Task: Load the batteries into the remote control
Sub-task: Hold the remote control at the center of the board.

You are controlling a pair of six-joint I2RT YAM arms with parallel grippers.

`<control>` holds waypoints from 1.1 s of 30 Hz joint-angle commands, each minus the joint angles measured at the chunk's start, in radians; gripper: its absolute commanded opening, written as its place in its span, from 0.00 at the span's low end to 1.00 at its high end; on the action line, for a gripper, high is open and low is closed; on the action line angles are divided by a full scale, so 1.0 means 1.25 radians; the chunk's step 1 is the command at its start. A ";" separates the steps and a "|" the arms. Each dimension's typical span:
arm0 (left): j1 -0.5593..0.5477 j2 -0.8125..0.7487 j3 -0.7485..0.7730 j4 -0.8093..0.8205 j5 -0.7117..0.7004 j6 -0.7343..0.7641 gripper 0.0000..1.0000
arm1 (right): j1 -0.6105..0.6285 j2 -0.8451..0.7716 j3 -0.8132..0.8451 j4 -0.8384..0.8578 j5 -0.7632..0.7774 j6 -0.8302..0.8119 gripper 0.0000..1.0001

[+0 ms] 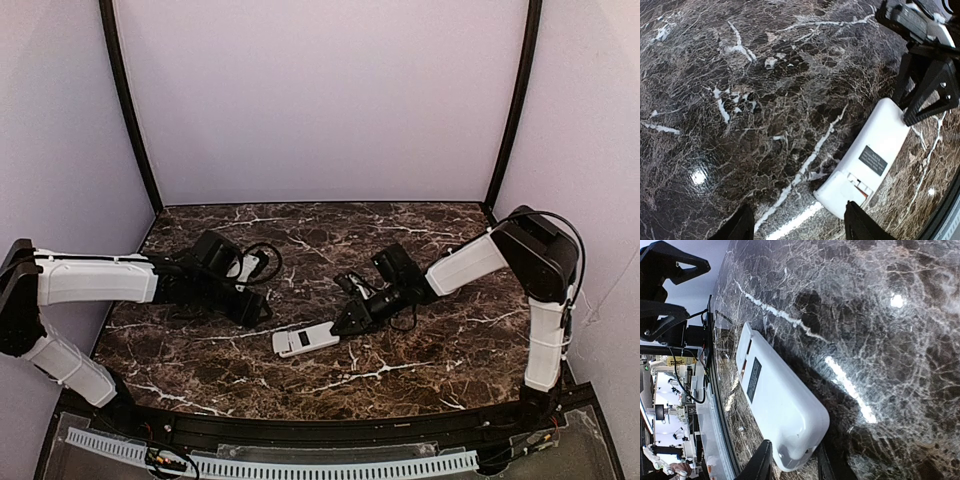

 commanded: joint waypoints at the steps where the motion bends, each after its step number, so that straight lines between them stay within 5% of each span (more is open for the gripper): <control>1: 0.033 -0.024 -0.032 0.060 0.025 -0.082 0.62 | 0.025 -0.037 -0.022 -0.016 -0.015 -0.003 0.30; 17: 0.064 0.040 -0.062 0.146 0.124 -0.134 0.58 | 0.057 -0.115 -0.106 -0.061 0.007 -0.025 0.34; 33: 0.064 0.026 -0.120 0.190 0.144 -0.188 0.56 | 0.084 -0.225 0.045 -0.212 0.244 -0.374 0.63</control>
